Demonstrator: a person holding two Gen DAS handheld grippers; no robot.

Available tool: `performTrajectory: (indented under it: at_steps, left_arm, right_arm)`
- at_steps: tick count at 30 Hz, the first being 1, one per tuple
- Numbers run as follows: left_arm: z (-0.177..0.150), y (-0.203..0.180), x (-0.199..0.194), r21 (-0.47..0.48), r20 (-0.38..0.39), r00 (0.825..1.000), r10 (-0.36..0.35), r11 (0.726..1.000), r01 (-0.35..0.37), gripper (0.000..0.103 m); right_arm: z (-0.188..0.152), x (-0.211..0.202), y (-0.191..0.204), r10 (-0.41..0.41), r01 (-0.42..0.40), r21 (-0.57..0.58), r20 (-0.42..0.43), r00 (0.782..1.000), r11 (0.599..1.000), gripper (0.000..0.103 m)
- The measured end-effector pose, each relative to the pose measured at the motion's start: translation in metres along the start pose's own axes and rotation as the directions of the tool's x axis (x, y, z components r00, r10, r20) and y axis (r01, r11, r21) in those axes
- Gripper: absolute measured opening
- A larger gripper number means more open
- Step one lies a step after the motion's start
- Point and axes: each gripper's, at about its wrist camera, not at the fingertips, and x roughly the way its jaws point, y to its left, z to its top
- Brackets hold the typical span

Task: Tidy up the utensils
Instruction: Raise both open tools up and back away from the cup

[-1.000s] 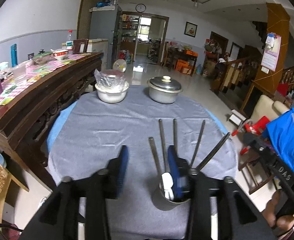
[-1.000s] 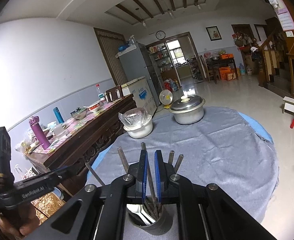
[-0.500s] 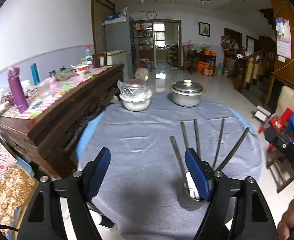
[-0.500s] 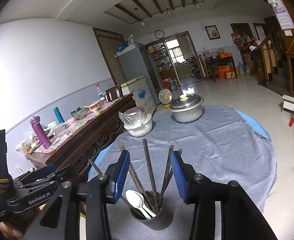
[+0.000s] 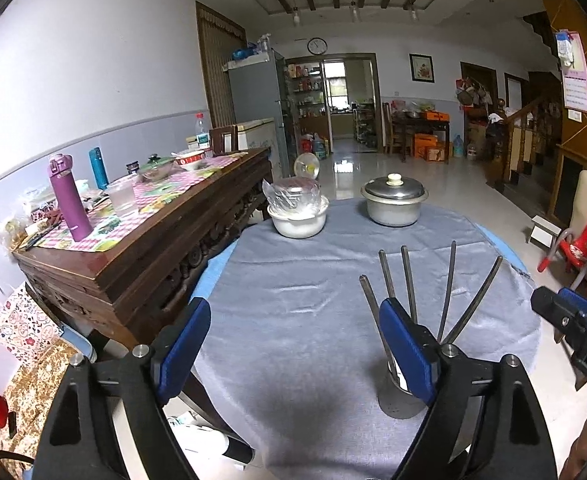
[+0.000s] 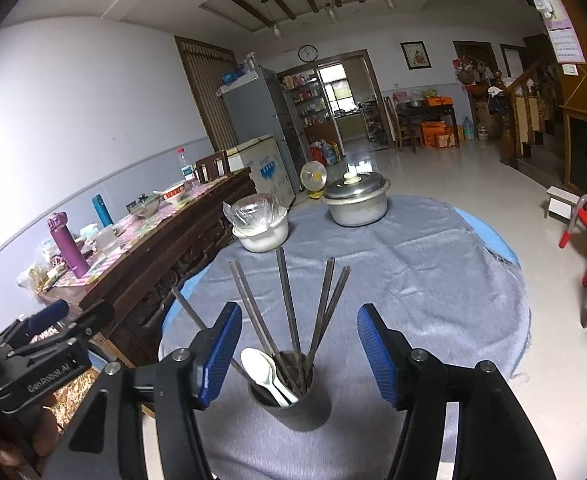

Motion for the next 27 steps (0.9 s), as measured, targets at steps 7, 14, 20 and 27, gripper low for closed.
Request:
performTrajectory:
  at_steps: [7,14,20,27]
  left_arm:
    - [-0.005,0.007,-0.018,-0.009,0.022,0.999,0.025,1.0,-0.025,0.09]
    - [-0.013,0.015,-0.037,-0.026,0.08,0.994,0.071,0.997,-0.069,0.099]
    - [-0.017,0.02,-0.04,-0.027,0.055,0.997,0.059,0.998,-0.058,0.099]
    - [-0.02,0.027,-0.044,-0.041,0.055,0.997,0.055,0.998,-0.053,0.099]
  right_arm:
    - [-0.013,-0.017,0.011,-0.005,0.005,-0.01,-0.016,1.0,1.0,0.067]
    - [-0.029,-0.038,0.012,-0.073,0.073,-0.014,-0.014,0.997,0.997,0.071]
    - [-0.037,-0.045,0.013,-0.112,0.112,-0.004,-0.038,0.993,0.994,0.072]
    - [-0.037,-0.043,0.027,-0.114,0.113,-0.021,-0.034,0.993,0.993,0.072]
